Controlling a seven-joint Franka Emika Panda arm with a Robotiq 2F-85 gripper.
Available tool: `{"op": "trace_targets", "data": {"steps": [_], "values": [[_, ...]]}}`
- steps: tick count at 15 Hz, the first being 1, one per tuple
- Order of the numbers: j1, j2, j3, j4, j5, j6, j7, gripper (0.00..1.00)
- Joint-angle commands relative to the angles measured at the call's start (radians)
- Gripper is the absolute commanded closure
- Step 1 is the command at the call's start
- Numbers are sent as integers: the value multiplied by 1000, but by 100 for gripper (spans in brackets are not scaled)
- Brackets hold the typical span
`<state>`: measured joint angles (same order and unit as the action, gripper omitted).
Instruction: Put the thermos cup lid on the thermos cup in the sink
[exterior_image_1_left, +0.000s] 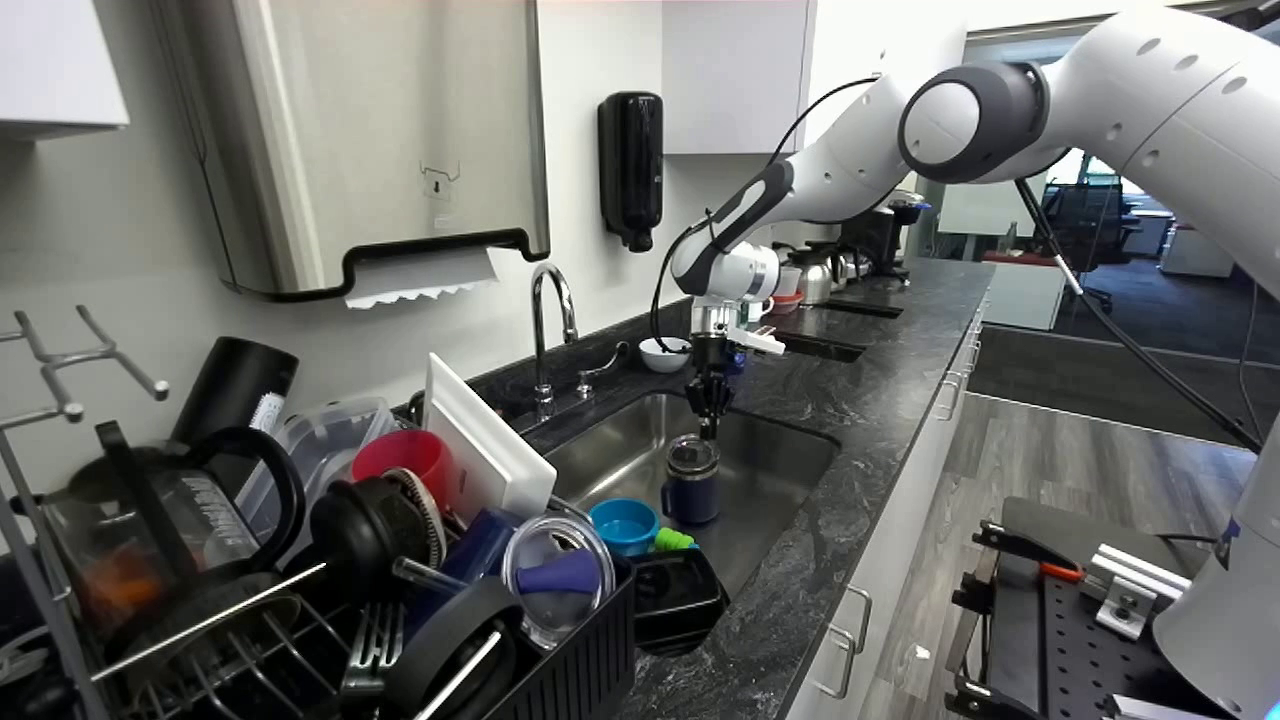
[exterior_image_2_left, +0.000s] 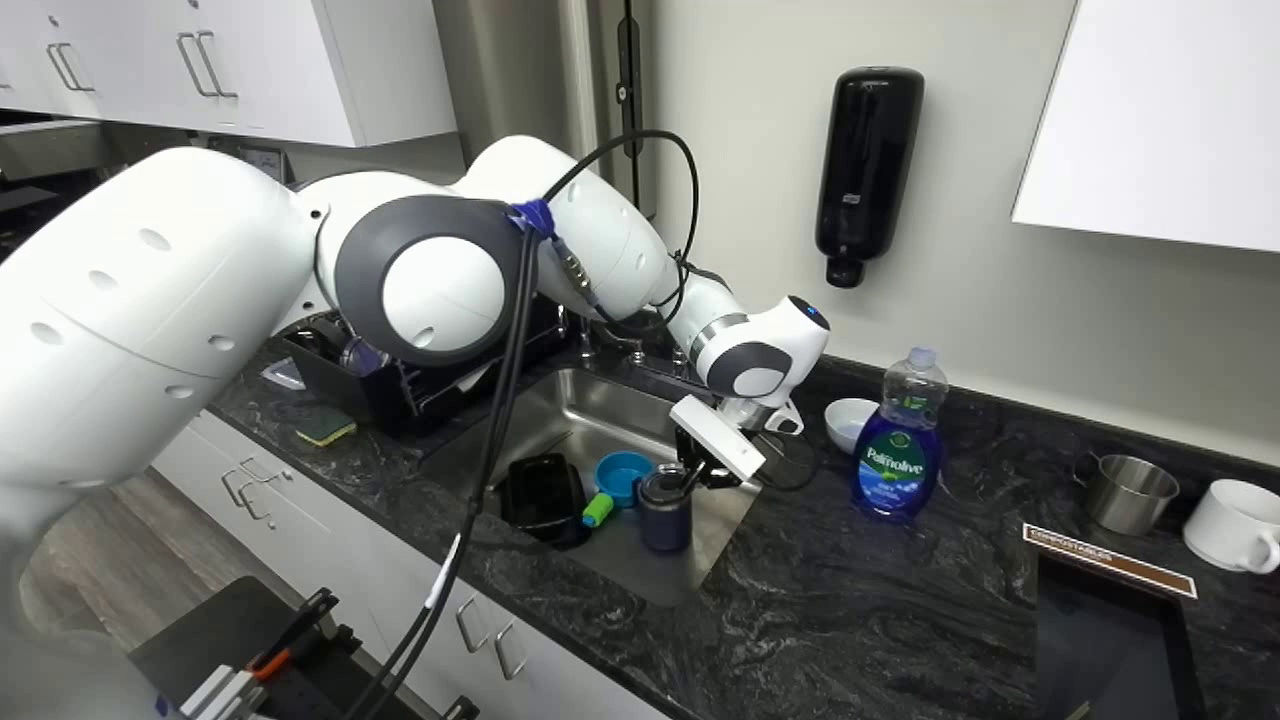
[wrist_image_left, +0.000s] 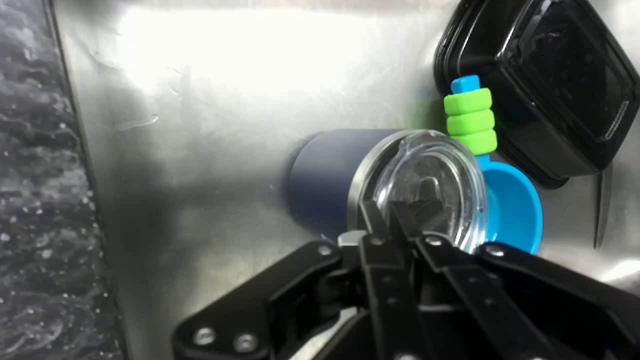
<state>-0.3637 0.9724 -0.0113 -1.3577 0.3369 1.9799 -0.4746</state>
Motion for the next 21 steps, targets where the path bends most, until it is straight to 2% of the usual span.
{"op": "trace_targets", "data": {"steps": [1, 15, 16, 17, 21], "values": [[-15, 38, 19, 48, -18, -15, 30, 98], [-13, 61, 19, 79, -29, -36, 39, 98], [-12, 60, 18, 77, -29, -34, 40, 67], [-12, 58, 18, 75, -30, -33, 40, 66], [-8, 43, 15, 55, -39, -14, 38, 38]]}}
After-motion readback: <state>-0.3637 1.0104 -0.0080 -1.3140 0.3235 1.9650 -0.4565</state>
